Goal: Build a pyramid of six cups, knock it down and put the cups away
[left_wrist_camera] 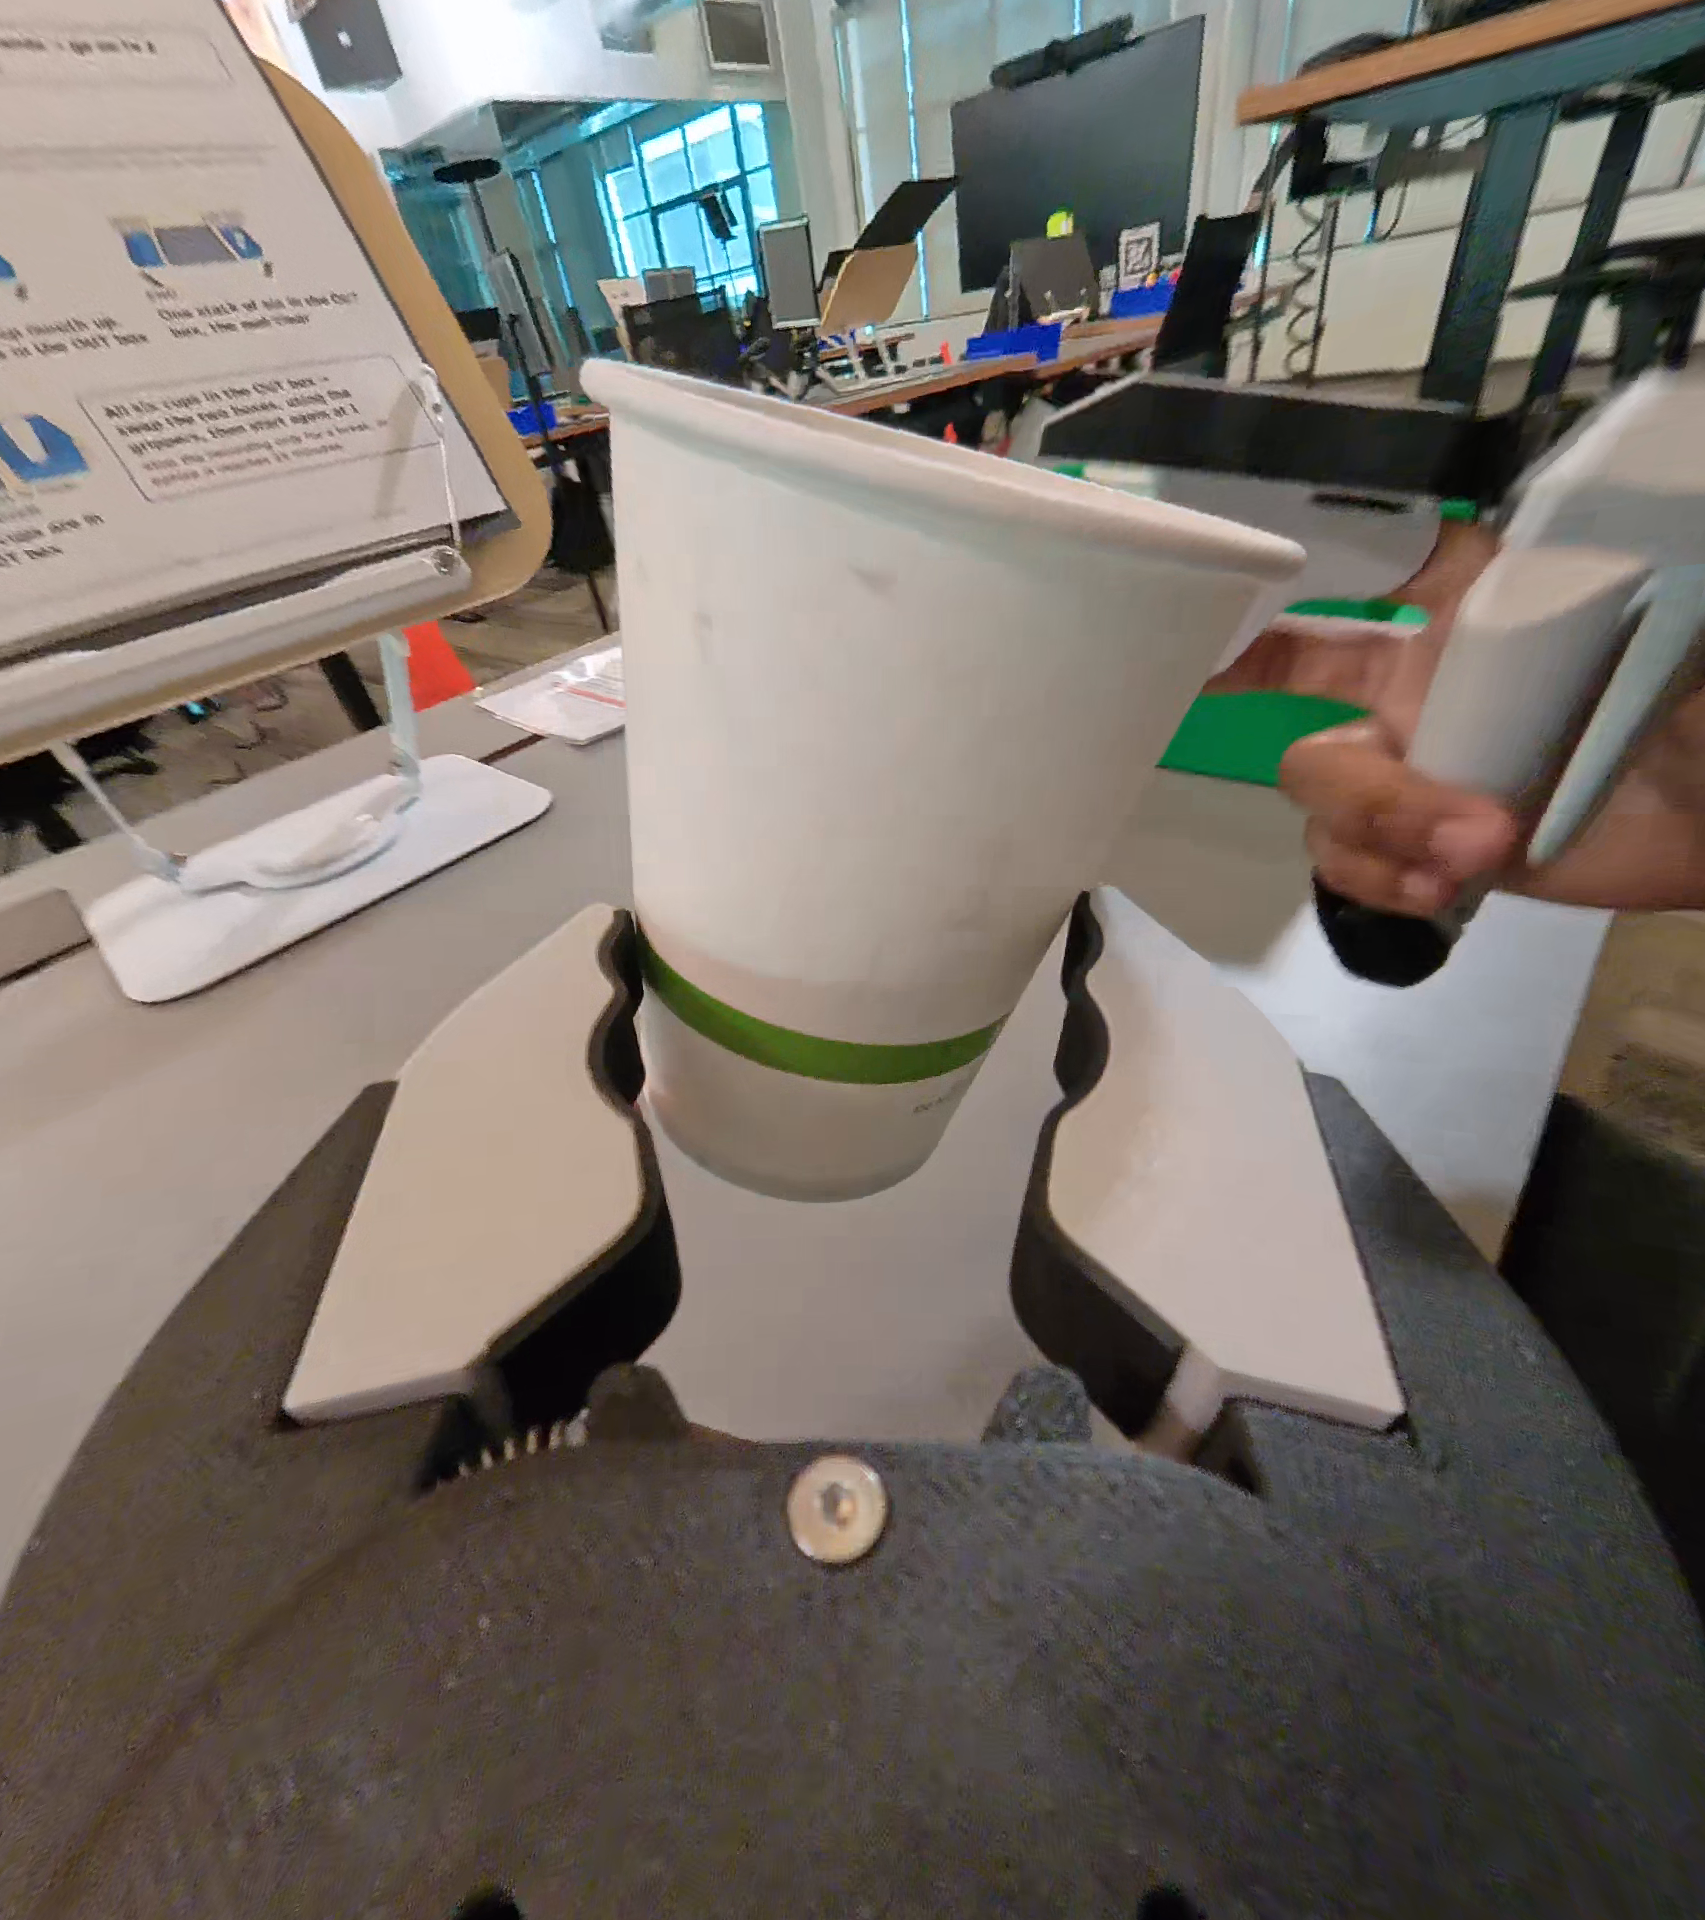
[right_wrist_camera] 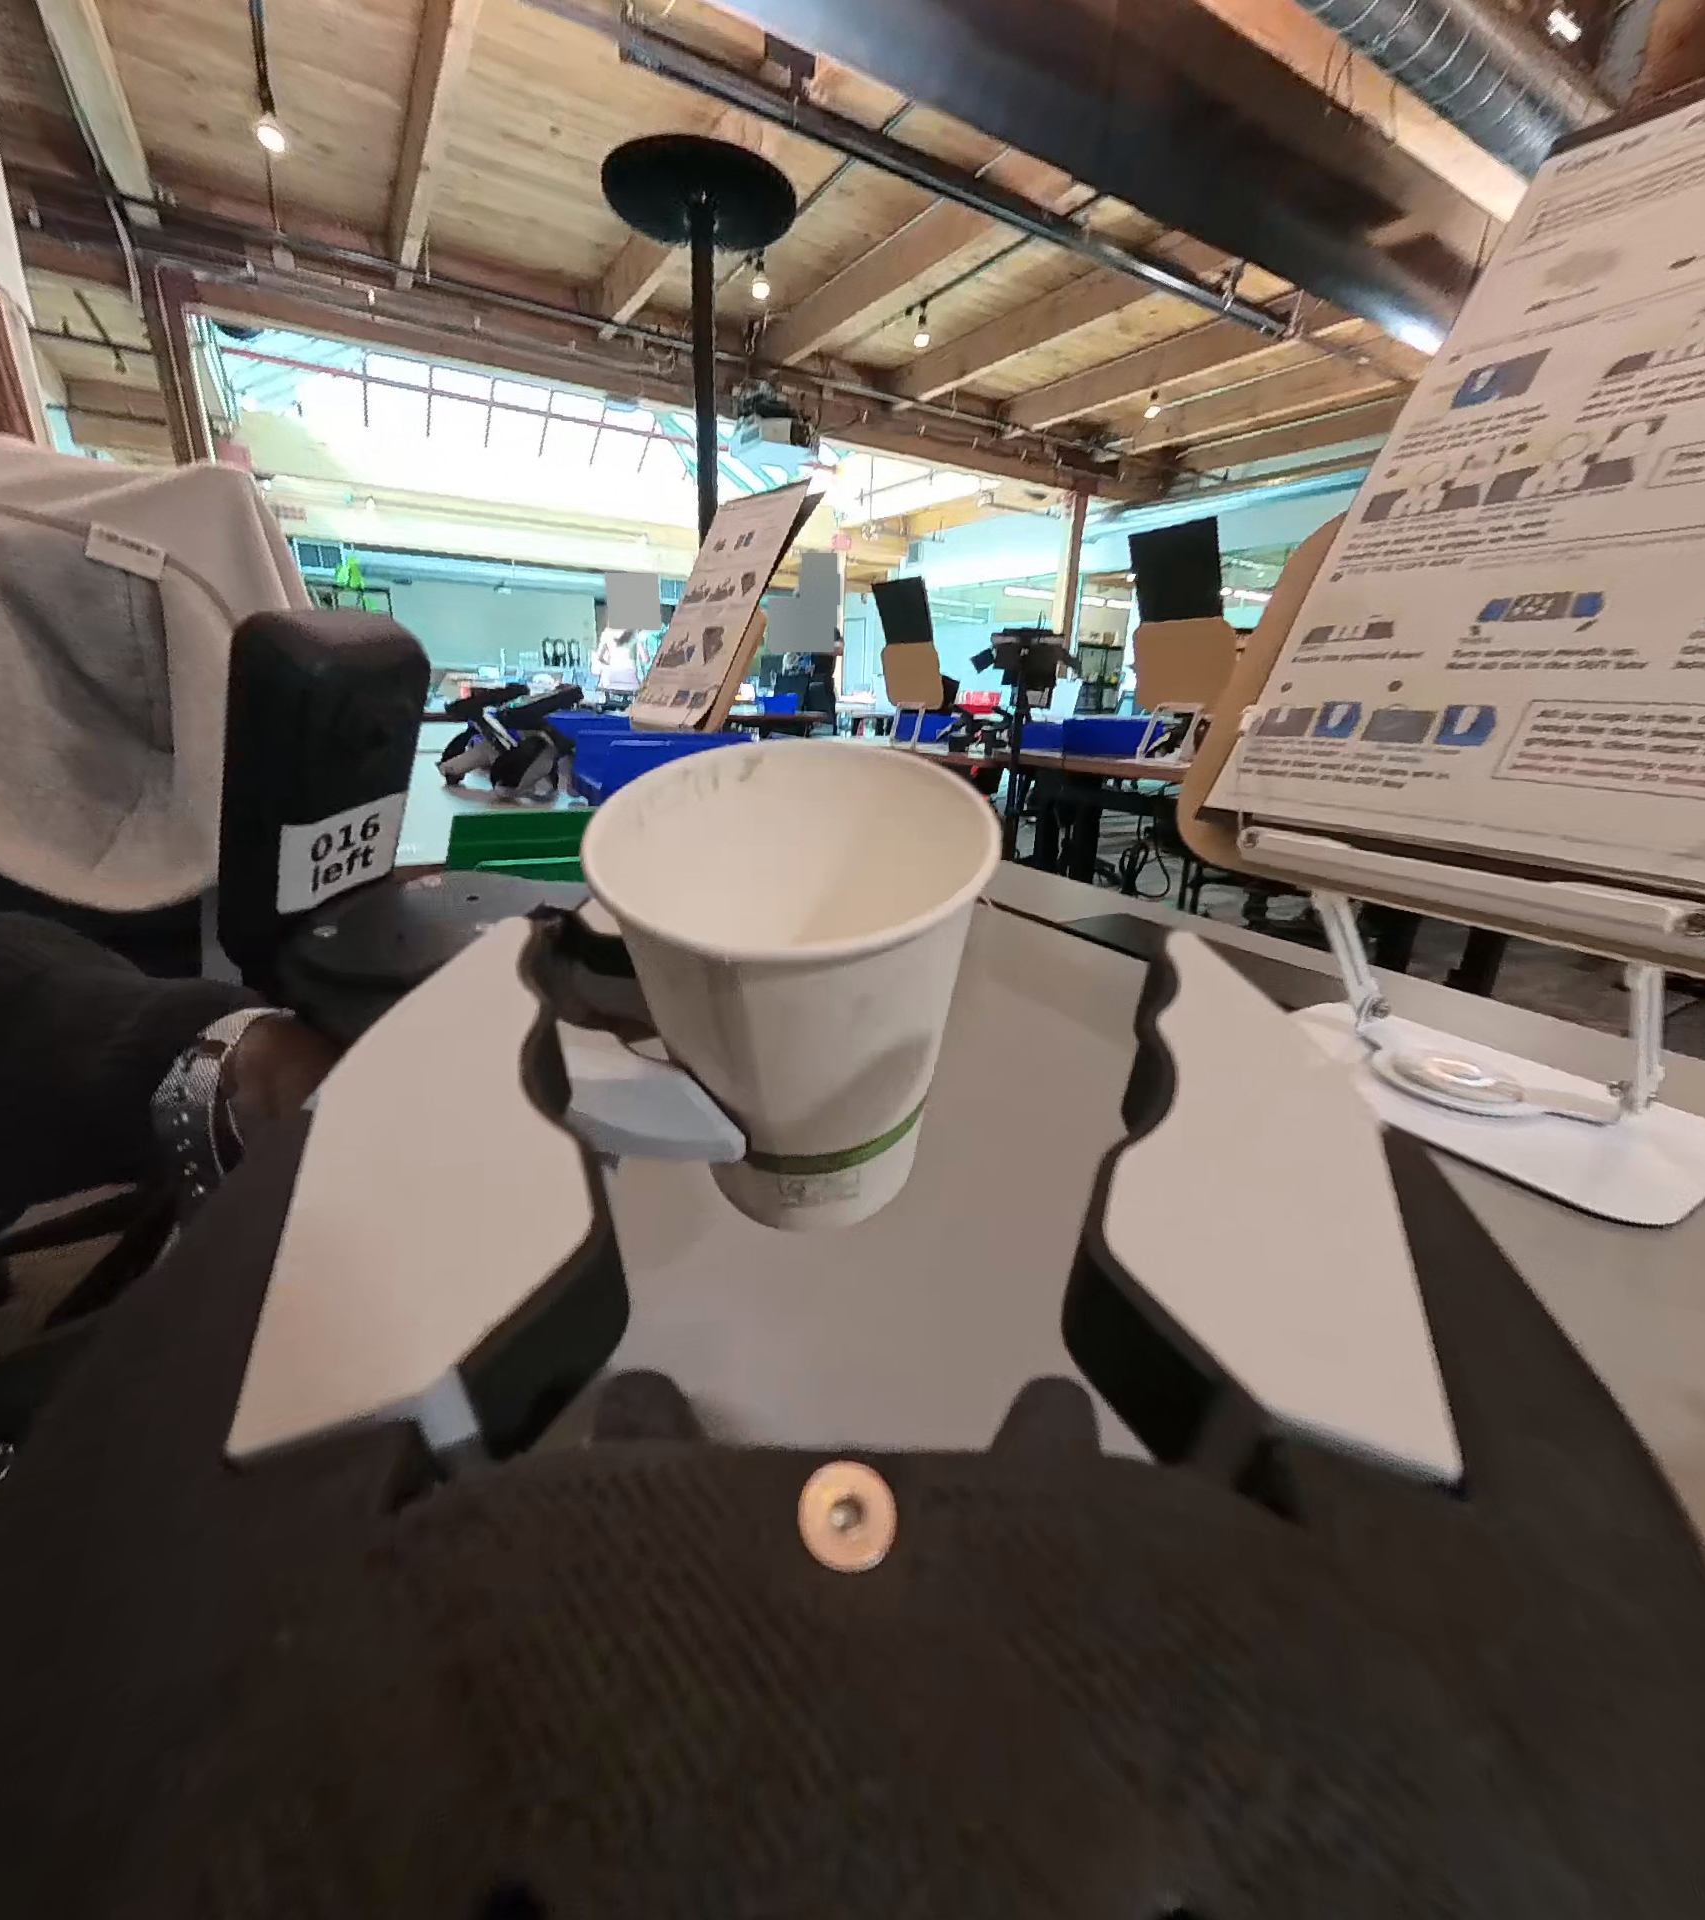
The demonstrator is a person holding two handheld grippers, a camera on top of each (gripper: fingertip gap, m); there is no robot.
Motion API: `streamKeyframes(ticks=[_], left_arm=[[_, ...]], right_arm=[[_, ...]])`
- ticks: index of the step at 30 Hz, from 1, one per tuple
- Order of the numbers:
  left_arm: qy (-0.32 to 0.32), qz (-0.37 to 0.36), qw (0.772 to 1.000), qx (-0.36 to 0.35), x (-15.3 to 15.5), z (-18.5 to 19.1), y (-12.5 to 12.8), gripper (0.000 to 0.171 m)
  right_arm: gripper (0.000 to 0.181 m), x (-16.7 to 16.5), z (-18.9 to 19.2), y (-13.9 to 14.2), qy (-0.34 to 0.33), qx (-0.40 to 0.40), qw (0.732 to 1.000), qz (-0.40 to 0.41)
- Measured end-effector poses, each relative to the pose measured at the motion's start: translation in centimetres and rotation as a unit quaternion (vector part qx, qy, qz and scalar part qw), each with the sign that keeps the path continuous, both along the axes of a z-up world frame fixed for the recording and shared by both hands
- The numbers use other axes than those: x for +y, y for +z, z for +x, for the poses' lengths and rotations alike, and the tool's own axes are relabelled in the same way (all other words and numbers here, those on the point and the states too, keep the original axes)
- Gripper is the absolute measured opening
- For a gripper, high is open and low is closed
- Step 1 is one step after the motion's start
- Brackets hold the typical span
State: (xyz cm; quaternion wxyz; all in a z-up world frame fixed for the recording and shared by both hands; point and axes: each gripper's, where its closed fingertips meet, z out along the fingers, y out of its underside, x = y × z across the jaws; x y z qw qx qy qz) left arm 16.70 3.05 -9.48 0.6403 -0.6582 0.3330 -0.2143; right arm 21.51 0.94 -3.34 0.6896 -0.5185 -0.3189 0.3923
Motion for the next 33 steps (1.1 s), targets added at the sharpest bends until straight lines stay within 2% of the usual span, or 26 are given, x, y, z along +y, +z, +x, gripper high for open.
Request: streamKeyframes(ticks=[5,9,14,17,21,26,33], left_arm=[[-0.045,0.002,0.999,0.022,-1.9,2.2,-0.8,0.080],[-0.075,-0.025,0.997,0.013,-3.1,3.8,-1.3,0.080],[-0.079,-0.025,0.996,0.026,-3.2,3.9,-1.9,0.078],[-0.075,-0.015,0.997,0.017,-3.0,3.7,-1.6,0.073],[-0.074,-0.020,0.997,0.014,-2.8,3.4,-1.7,0.073],[-0.066,-0.029,0.997,0.016,-2.2,3.0,-2.2,0.073],[-0.056,-0.028,0.998,0.030,-2.0,2.8,-2.8,0.071]], right_arm=[[0.110,-0.4,-1.3,-1.2,0.014,-0.036,0.999,-0.003],[0.099,-1.3,-2.1,-1.8,0.044,-0.056,0.997,-0.003],[0.097,-1.5,-2.3,-2.0,0.047,-0.074,0.996,0.003],[0.096,-0.7,-1.2,-1.0,0.026,-0.048,0.999,0.001],[0.096,1.3,3.3,3.0,-0.052,0.018,0.998,0.030],[0.096,4.9,13.7,8.5,-0.220,0.065,0.970,0.081],[0.096,7.4,25.6,9.6,-0.387,0.043,0.912,0.131]])
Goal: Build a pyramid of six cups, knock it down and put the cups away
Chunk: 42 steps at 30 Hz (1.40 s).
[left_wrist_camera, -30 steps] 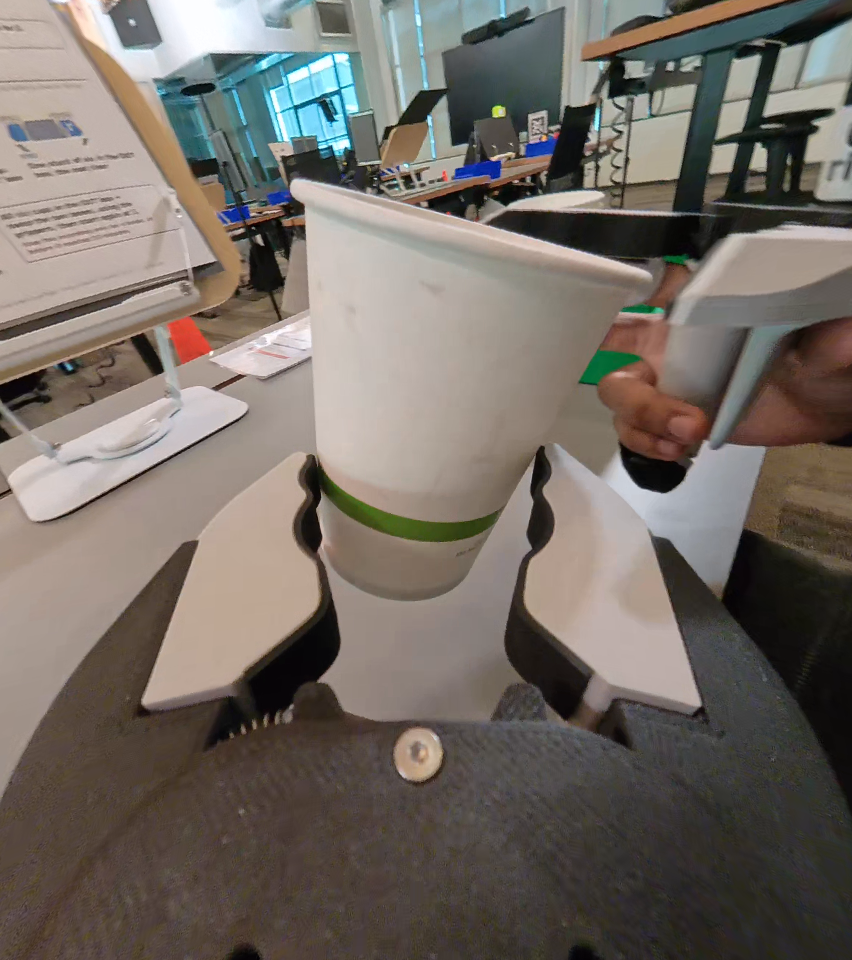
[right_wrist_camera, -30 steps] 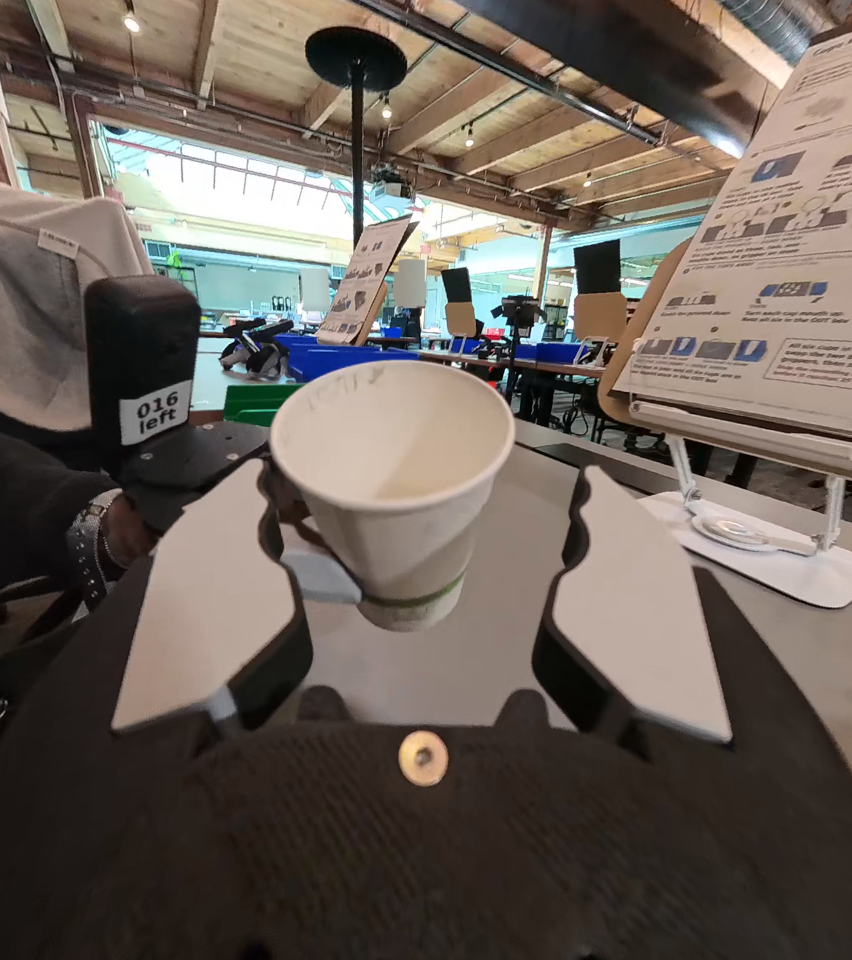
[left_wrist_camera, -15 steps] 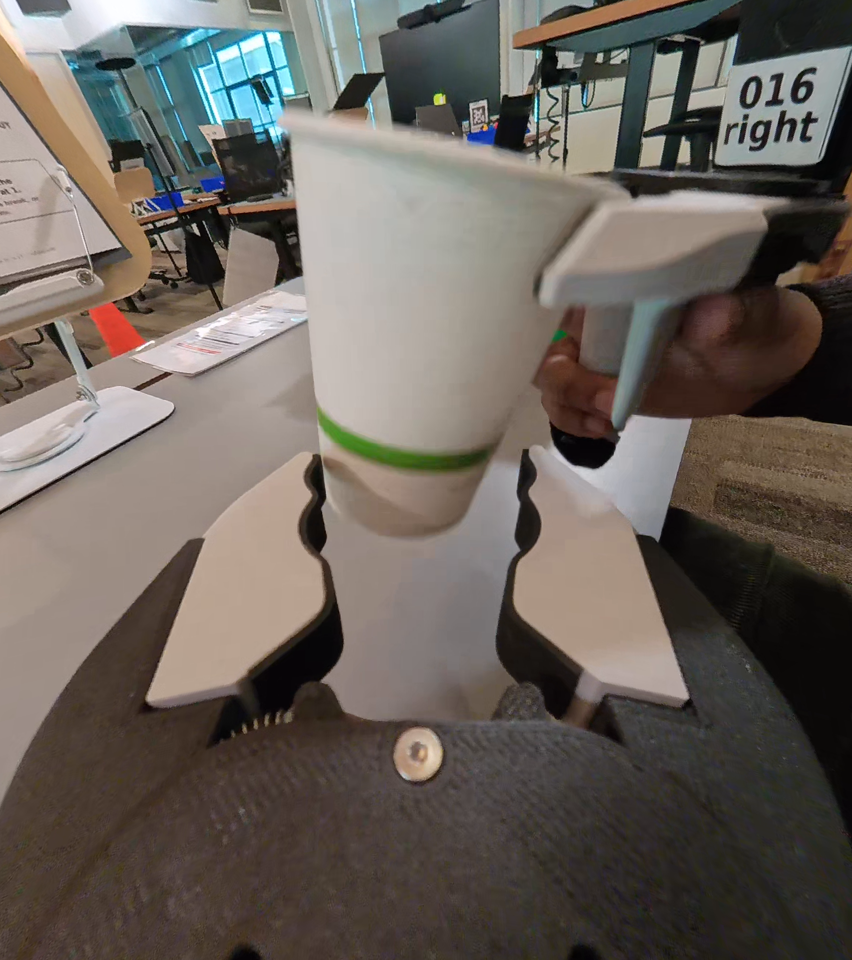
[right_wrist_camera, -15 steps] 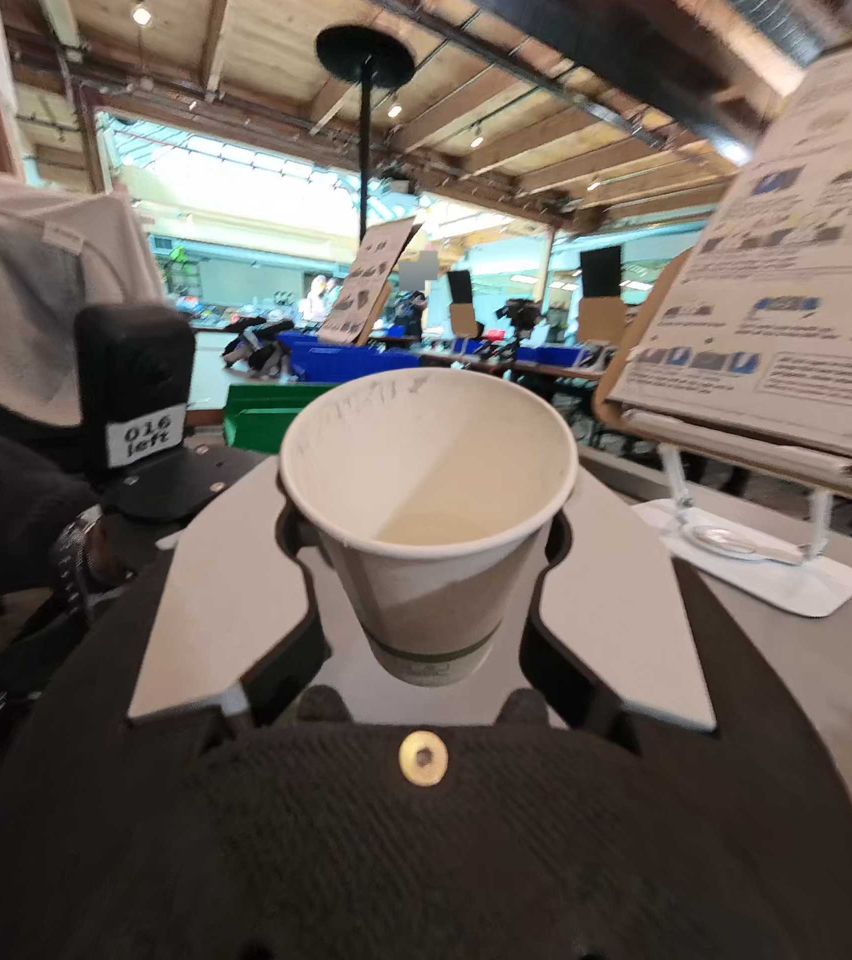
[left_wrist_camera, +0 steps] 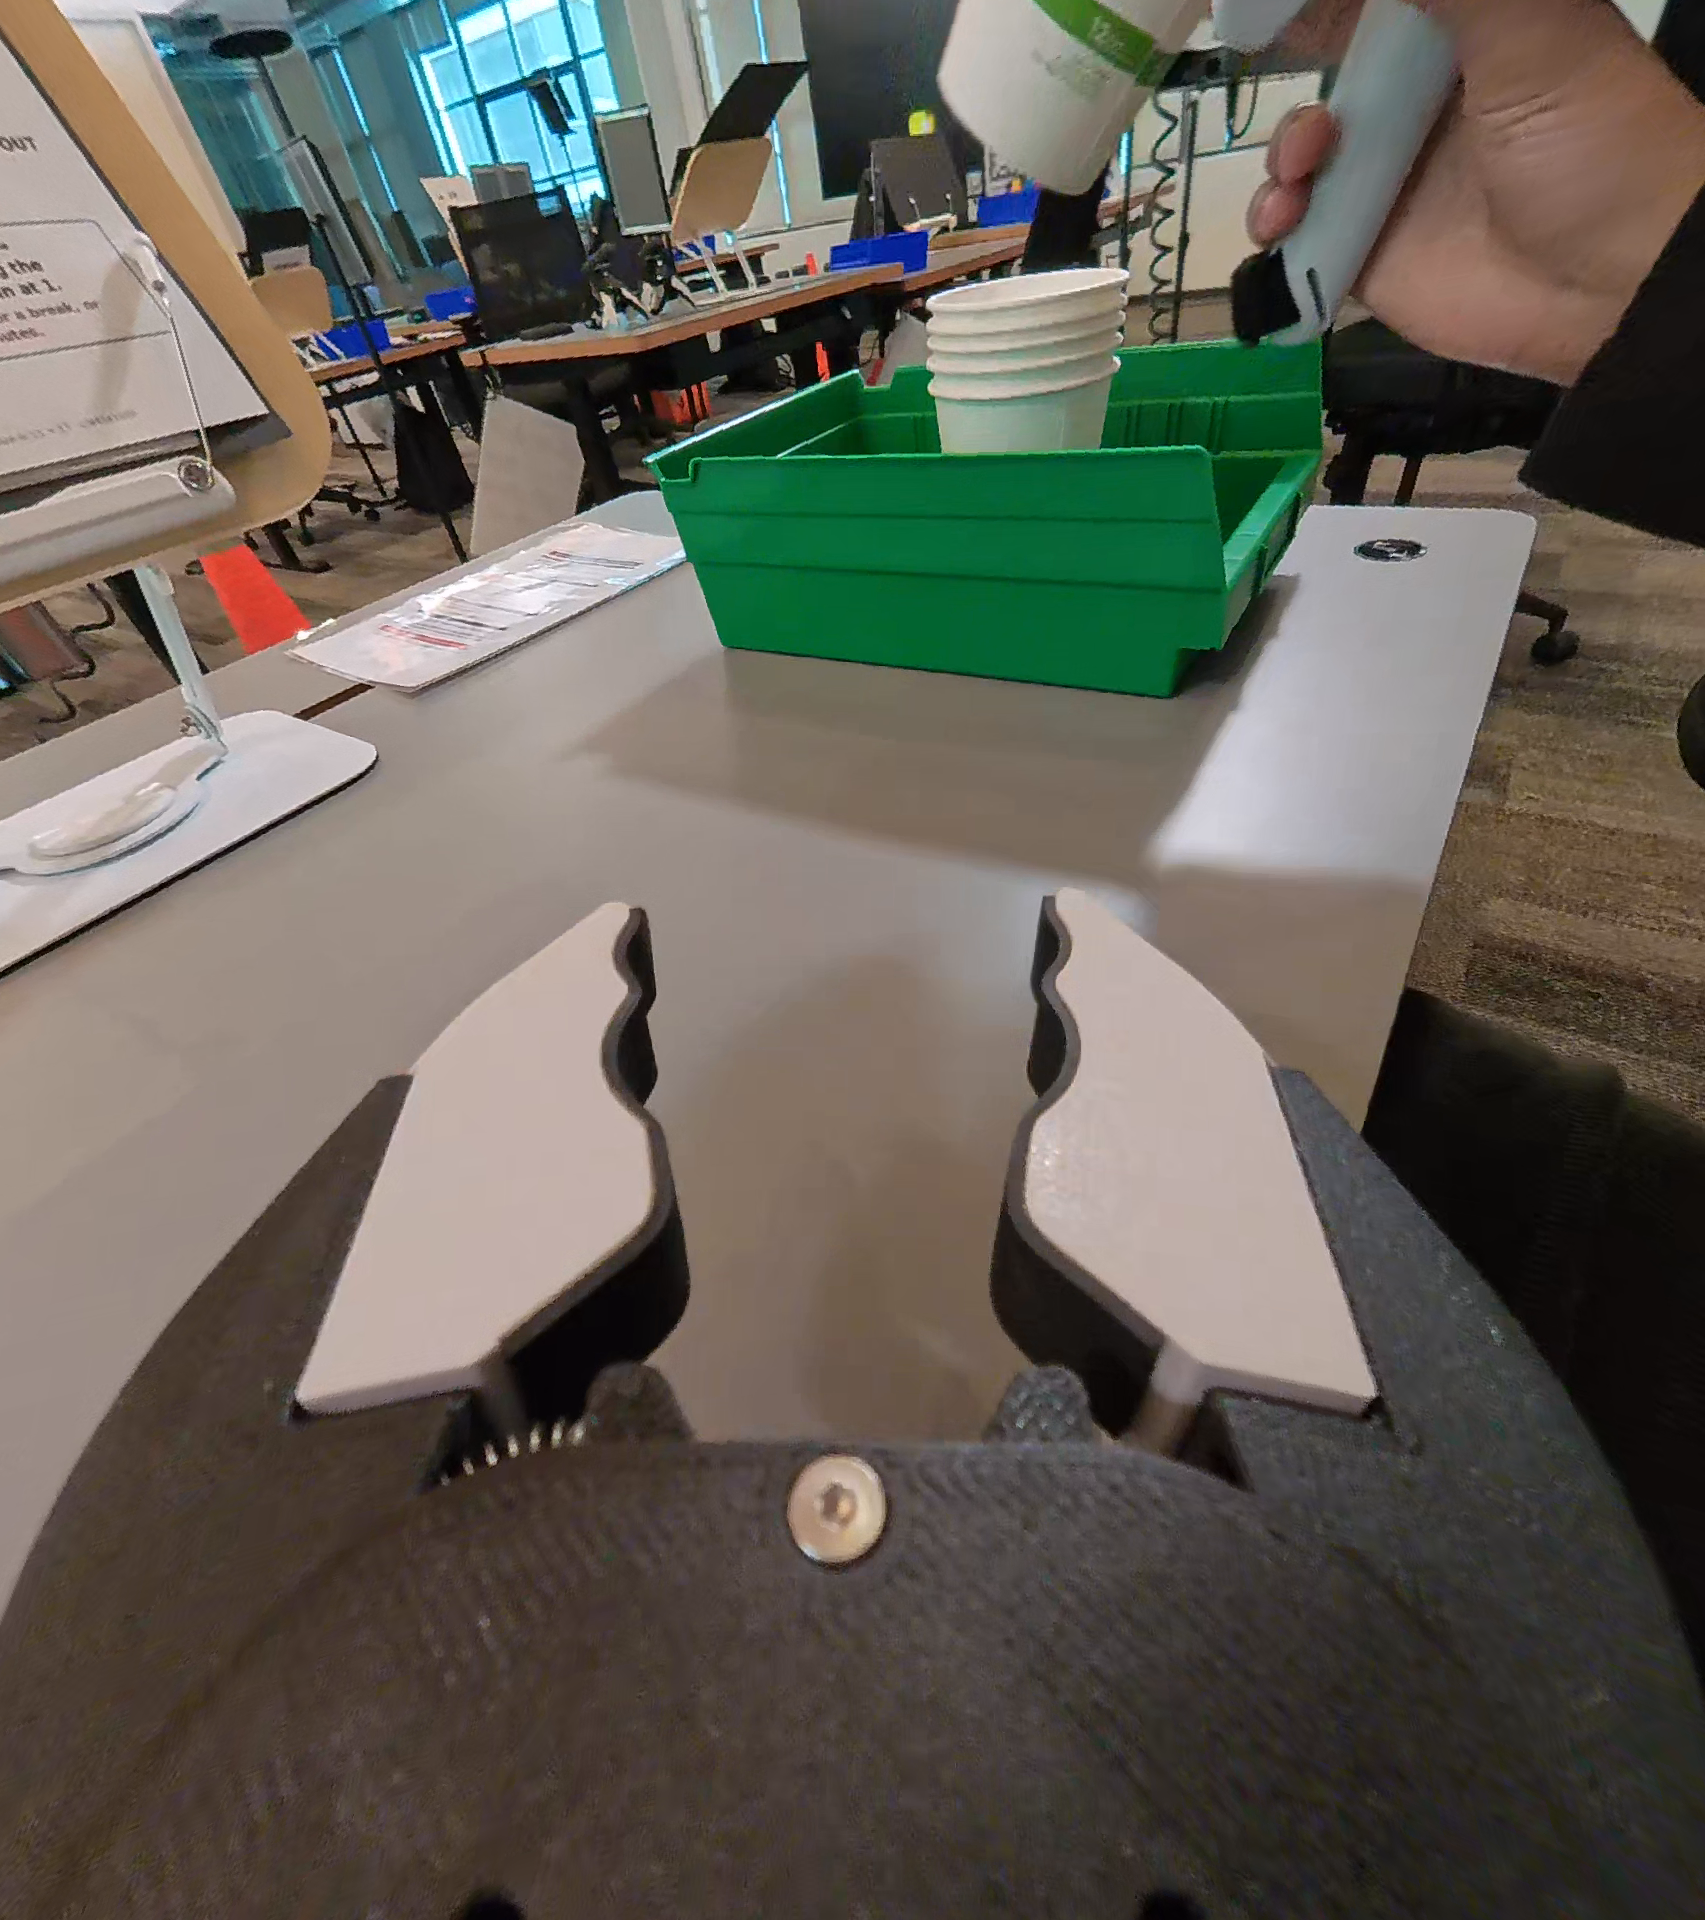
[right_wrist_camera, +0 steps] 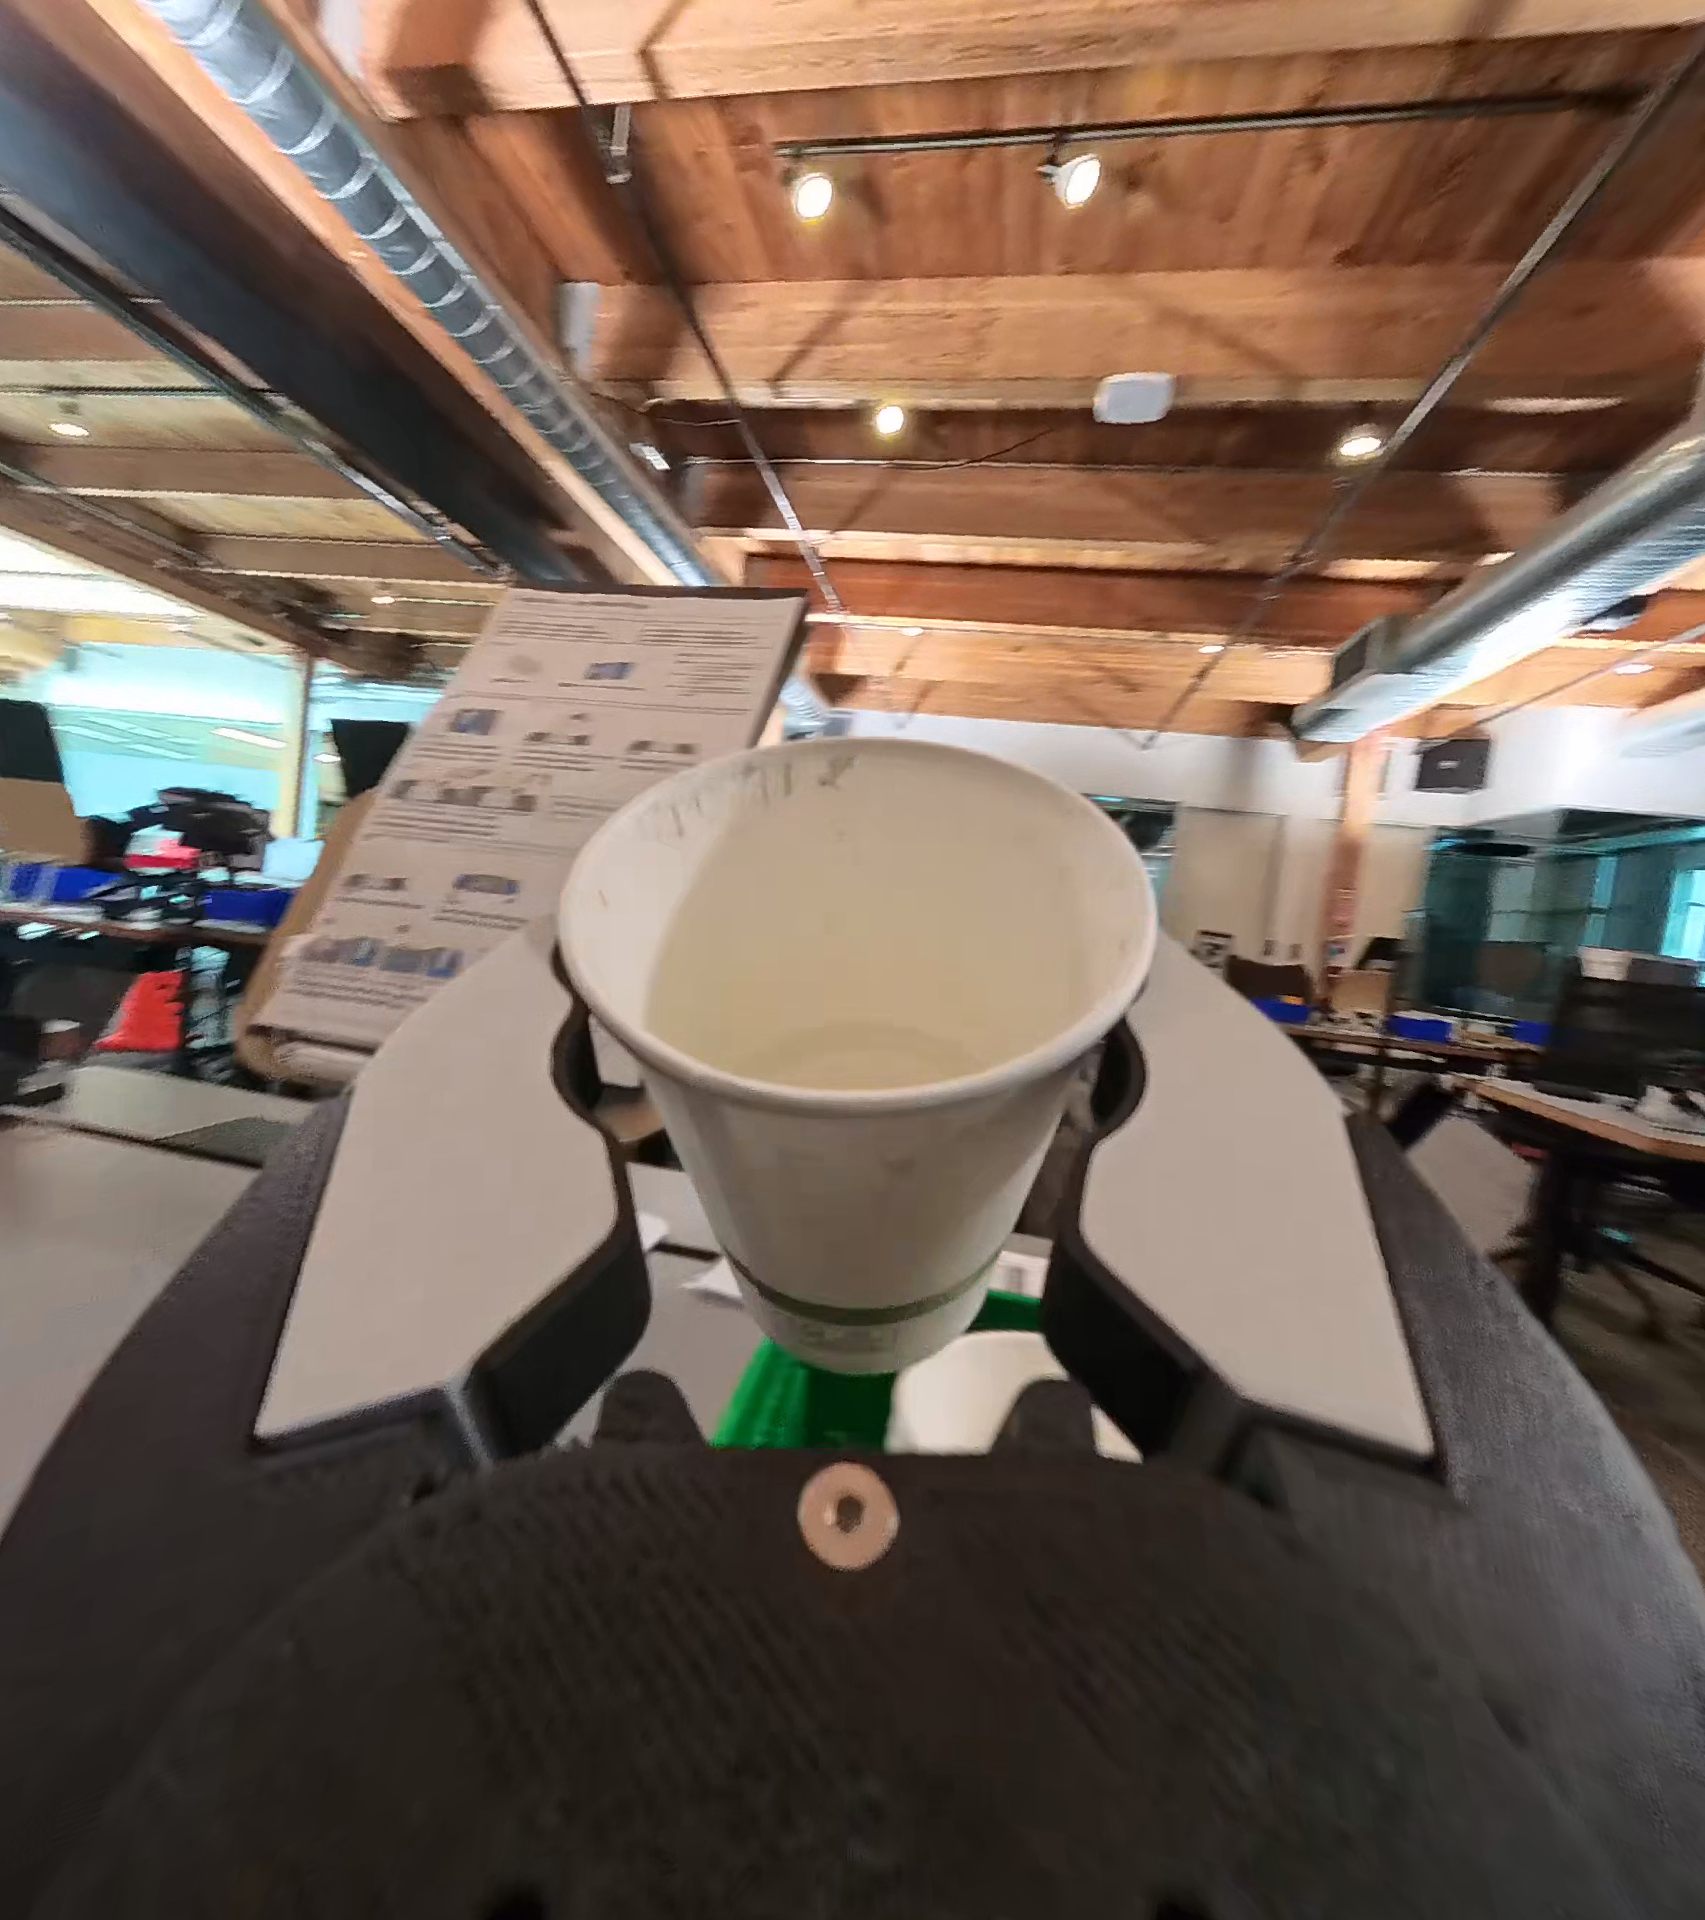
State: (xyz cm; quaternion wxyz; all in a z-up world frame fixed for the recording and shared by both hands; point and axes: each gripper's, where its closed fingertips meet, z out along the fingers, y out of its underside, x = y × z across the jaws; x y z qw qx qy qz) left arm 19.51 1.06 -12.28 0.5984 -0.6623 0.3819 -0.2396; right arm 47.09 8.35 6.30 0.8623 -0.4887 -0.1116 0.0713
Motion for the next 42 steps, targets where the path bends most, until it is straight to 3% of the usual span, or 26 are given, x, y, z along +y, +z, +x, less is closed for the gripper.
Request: streamKeyframes(ticks=[7,18,25,28,30,34,38,42], left_arm=[[0.017,-0.012,1.000,-0.011,0.3,-0.8,0.0,0.071],[0.051,-0.028,0.998,-0.040,0.6,-3.0,0.6,0.070],[0.065,-0.040,0.996,-0.052,1.0,-3.8,0.6,0.070],[0.067,-0.043,0.995,-0.056,1.0,-4.0,0.6,0.070],[0.069,-0.046,0.995,-0.057,1.1,-4.0,0.5,0.070],[0.073,-0.050,0.994,-0.064,1.3,-4.3,0.7,0.070],[0.079,-0.055,0.993,-0.071,1.5,-4.7,0.7,0.070],[0.085,-0.059,0.992,-0.076,1.7,-4.9,0.7,0.067]], right_arm=[[0.096,2.0,5.8,-1.4,-0.093,0.040,0.995,-0.014],[0.097,5.6,5.7,-4.5,-0.108,0.028,0.990,-0.081],[0.100,8.7,5.7,-10.5,-0.099,0.014,0.961,-0.257],[0.122,9.1,4.9,-12.8,-0.070,0.001,0.940,-0.333],[0.124,8.9,4.6,-12.7,-0.058,-0.001,0.940,-0.336],[0.143,8.2,3.5,-13.0,-0.028,-0.026,0.930,-0.366],[0.141,7.2,2.9,-13.1,-0.010,-0.056,0.916,-0.397],[0.135,6.4,2.7,-11.0,0.031,-0.020,0.926,-0.377]])
